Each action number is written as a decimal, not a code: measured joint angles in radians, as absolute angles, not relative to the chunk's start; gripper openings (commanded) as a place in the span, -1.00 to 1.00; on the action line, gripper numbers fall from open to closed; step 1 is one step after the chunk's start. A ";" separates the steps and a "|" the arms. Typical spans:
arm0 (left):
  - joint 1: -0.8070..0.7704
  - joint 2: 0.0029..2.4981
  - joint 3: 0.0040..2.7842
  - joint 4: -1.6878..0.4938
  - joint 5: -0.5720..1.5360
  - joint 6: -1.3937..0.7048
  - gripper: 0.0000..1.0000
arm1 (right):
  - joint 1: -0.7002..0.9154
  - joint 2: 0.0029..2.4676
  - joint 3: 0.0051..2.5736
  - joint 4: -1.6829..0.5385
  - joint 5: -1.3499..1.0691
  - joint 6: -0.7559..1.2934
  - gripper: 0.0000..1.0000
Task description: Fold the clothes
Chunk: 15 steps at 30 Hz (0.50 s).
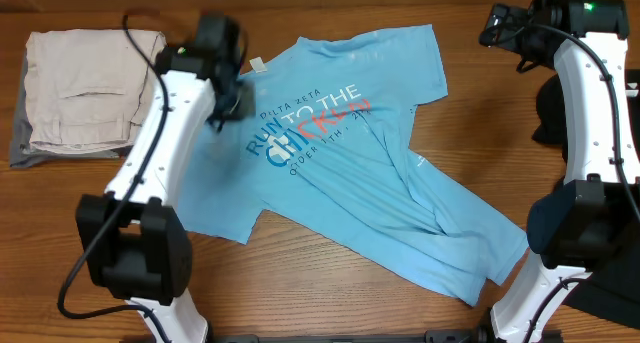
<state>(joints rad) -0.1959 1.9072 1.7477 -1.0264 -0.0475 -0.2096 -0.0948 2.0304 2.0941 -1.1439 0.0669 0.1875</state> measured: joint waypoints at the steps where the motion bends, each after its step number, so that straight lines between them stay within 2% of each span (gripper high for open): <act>1: -0.212 1.904 1.764 -0.977 -0.043 -0.199 -0.92 | -0.095 2.030 2.094 -1.144 0.067 0.187 1.00; 8: -0.238 1.925 1.781 -0.776 -0.033 -0.152 -0.92 | -0.095 2.030 2.094 -1.144 0.067 0.187 1.00; 15: -0.208 2.135 1.787 -0.723 -0.046 -0.065 -0.92 | -0.095 2.030 2.094 -1.144 0.067 0.187 1.00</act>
